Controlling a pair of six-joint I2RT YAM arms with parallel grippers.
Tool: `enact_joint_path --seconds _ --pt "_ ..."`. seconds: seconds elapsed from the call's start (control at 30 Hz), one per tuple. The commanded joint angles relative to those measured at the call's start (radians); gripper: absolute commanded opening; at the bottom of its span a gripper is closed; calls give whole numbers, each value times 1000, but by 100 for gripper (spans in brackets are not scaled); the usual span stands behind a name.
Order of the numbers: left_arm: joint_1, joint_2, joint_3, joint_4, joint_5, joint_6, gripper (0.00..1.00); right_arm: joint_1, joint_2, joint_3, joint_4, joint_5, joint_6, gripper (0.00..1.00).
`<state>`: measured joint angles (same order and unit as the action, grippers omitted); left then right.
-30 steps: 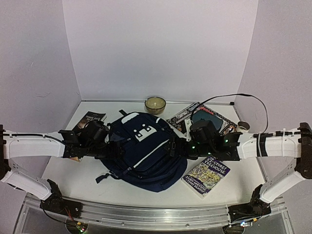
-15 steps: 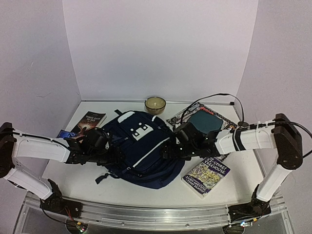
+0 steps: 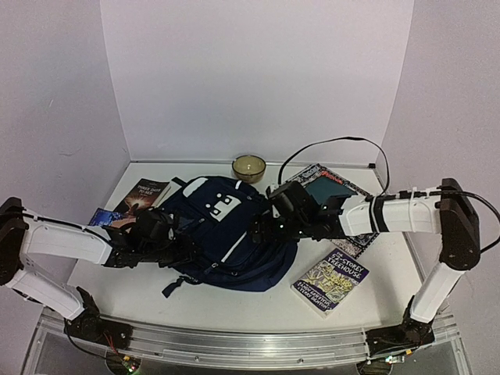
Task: Pack the student bag
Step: Move the student bag to the center of the board, then hold the student bag at the center of the board.
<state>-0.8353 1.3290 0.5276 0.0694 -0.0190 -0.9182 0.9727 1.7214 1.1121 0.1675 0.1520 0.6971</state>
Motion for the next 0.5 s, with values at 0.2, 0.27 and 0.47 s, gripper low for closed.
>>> enact_joint_path --seconds 0.2,0.27,0.47 --pt "-2 -175 -102 -20 -151 -124 55 192 31 134 -95 52 54 85" --pt "-2 -140 -81 -12 -152 -112 56 210 87 178 -98 42 58 84" --pt "1 -17 -41 46 -176 -104 57 248 196 275 -98 32 51 81"
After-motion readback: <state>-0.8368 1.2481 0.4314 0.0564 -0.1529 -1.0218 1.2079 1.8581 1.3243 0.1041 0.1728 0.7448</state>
